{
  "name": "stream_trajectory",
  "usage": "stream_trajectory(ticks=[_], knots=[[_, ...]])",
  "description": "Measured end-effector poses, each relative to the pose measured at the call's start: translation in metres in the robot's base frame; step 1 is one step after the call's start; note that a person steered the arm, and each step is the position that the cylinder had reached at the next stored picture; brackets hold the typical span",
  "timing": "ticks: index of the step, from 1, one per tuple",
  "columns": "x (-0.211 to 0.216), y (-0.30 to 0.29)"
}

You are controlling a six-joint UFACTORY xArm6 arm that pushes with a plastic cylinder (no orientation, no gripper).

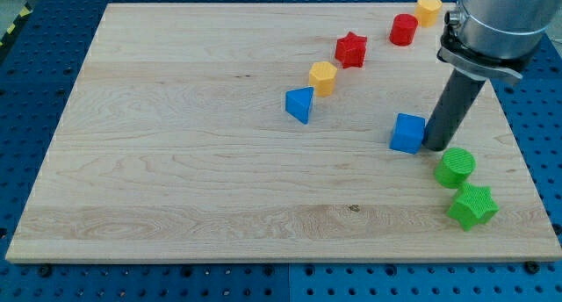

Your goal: Push the blue cube closer to blue triangle

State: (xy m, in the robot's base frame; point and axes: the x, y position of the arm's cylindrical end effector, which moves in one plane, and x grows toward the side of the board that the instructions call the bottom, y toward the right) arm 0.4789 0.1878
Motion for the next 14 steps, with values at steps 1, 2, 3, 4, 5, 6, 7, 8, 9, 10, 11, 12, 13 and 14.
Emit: stream_trajectory(ticks=[1, 2, 3, 4, 5, 6, 7, 8, 9, 10, 11, 12, 13, 14], knots=[[-0.021, 0.000], [-0.023, -0.006], [-0.022, -0.030], [-0.010, -0.048], [0.005, -0.060], [0.016, -0.064], [0.018, -0.068], [0.018, -0.077], [0.024, -0.083], [0.038, -0.087], [0.039, -0.095], [0.036, -0.112], [0.029, -0.132], [0.028, -0.129]])
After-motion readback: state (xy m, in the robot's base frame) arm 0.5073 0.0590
